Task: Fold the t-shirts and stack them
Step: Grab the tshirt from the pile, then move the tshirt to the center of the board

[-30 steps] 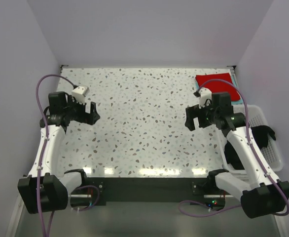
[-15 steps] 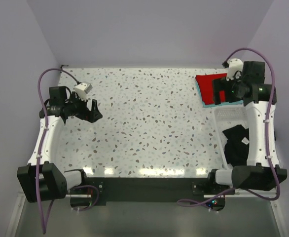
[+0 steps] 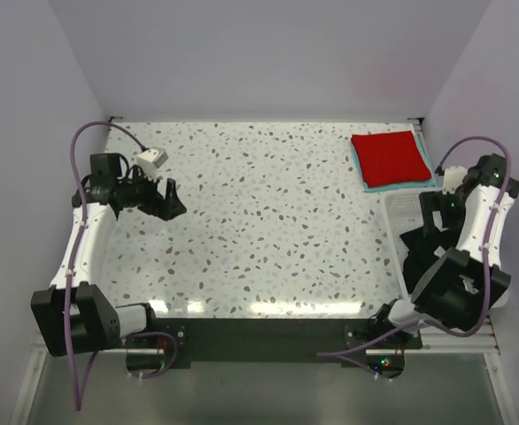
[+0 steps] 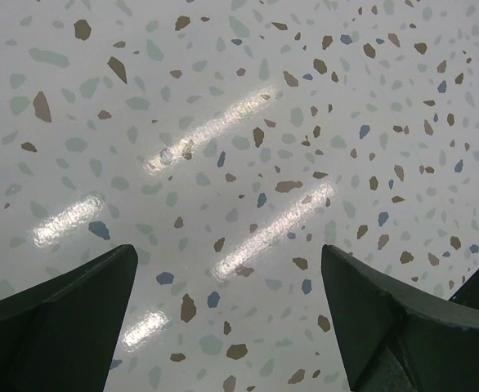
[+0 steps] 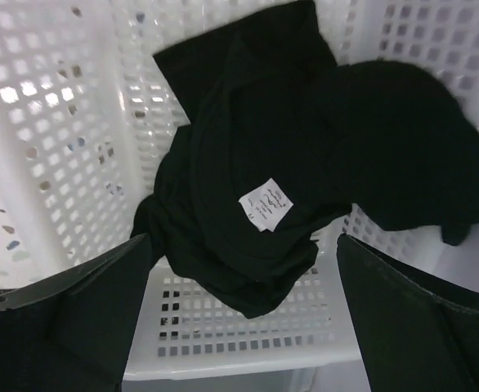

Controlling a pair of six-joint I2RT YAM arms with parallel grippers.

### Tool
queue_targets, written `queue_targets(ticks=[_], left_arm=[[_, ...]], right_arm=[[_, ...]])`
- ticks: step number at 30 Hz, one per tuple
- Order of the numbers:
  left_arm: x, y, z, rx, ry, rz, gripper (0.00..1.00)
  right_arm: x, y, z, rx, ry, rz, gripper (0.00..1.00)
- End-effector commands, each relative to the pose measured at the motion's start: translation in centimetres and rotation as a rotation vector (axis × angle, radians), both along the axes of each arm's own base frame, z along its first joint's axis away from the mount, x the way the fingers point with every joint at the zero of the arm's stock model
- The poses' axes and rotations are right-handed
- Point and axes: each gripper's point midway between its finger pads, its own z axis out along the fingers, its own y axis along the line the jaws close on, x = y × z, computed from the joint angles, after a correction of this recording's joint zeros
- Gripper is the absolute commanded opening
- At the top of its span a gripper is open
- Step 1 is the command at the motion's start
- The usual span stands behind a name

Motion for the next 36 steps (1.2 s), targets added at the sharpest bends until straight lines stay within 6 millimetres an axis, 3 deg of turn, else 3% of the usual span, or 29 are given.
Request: queue_targets(ticks=[1,6,11,12,14,16,17,18,19,20,22,23,24,26,27,28,30,31,33,34,36], left_arm=[[0.6,-0.3,1.7,-0.010,-0.044,-0.033,1.00],[0.8,-0.3,1.8,-0.009,-0.046,-0.036,1.00],[0.7,-0.1,1.5,0.000,-0.042,-0.034,1.00],[0.7,-0.1,1.5,0.001,-0.043,-0.035,1.00],[0.8,-0.1,1.4,0.005,-0.045,-0.035,1.00],[0.8,-0.2,1.6,0.002,-0.049,-0.038,1.00],[0.8,-0.2,1.6,-0.001,-0.052,-0.039,1.00],[0.8,-0.3,1.8,-0.007,-0.055,-0.046,1.00],[0.8,-0.4,1.9,-0.012,-0.057,-0.049,1.00],[0.9,-0.4,1.9,-0.015,-0.057,-0.049,1.00],[0.9,-0.7,2.1,-0.029,-0.059,-0.060,1.00],[0.9,-0.7,2.1,-0.029,-0.060,-0.062,1.00],[1.0,-0.8,2.4,-0.034,-0.065,-0.065,1.00],[1.2,-0.9,2.6,-0.039,-0.066,-0.065,1.00],[1.3,-0.9,2.9,-0.041,-0.073,-0.065,1.00],[1.4,-0.9,3.1,-0.049,-0.074,-0.063,1.00],[1.6,-1.0,3.7,-0.053,-0.087,-0.063,1.00],[1.6,-1.1,3.9,-0.060,-0.088,-0.061,1.00],[1.8,-1.1,4.6,-0.062,-0.101,-0.059,1.00],[1.7,-1.1,4.9,-0.064,-0.104,-0.054,1.00],[1.8,-1.0,5.4,-0.059,-0.116,-0.047,1.00]], right_arm=[[-1.1,-2.1,-2.9,-0.040,0.077,0.027,0.99],[-2.6,-2.9,-8.0,-0.029,0.183,0.007,0.99],[-3.9,-3.0,-11.4,-0.026,0.266,0.011,0.98],[-4.0,-2.9,-11.5,-0.017,0.272,0.010,0.95],[-4.2,-2.2,-11.2,0.021,0.288,0.013,0.70],[-2.7,-1.8,-9.1,0.061,0.225,0.012,0.47],[-3.1,-0.5,-7.8,0.117,0.226,0.020,0.25],[-1.4,-0.7,-4.9,0.118,0.148,0.028,0.11],[-0.1,0.9,-3.2,0.196,0.070,0.054,0.00],[0.8,1.4,0.6,0.196,-0.008,0.061,0.00],[2.7,3.9,5.0,0.267,-0.145,0.118,0.00],[3.5,4.5,8.9,0.241,-0.236,0.148,0.00],[4.1,5.5,11.1,0.251,-0.299,0.154,0.00],[5.9,8.5,15.1,0.247,-0.413,0.244,0.00],[6.8,9.9,18.5,0.235,-0.506,0.251,0.00],[7.6,12.9,20.2,0.253,-0.552,0.329,0.00],[8.7,16.5,25.3,0.317,-0.710,0.384,0.00],[9.2,19.3,26.6,0.373,-0.741,0.451,0.00],[9.6,22.8,30.2,0.476,-0.855,0.556,0.00],[9.6,25.3,30.7,0.564,-0.846,0.588,0.00],[9.7,27.4,32.3,0.672,-0.876,0.630,0.00]])
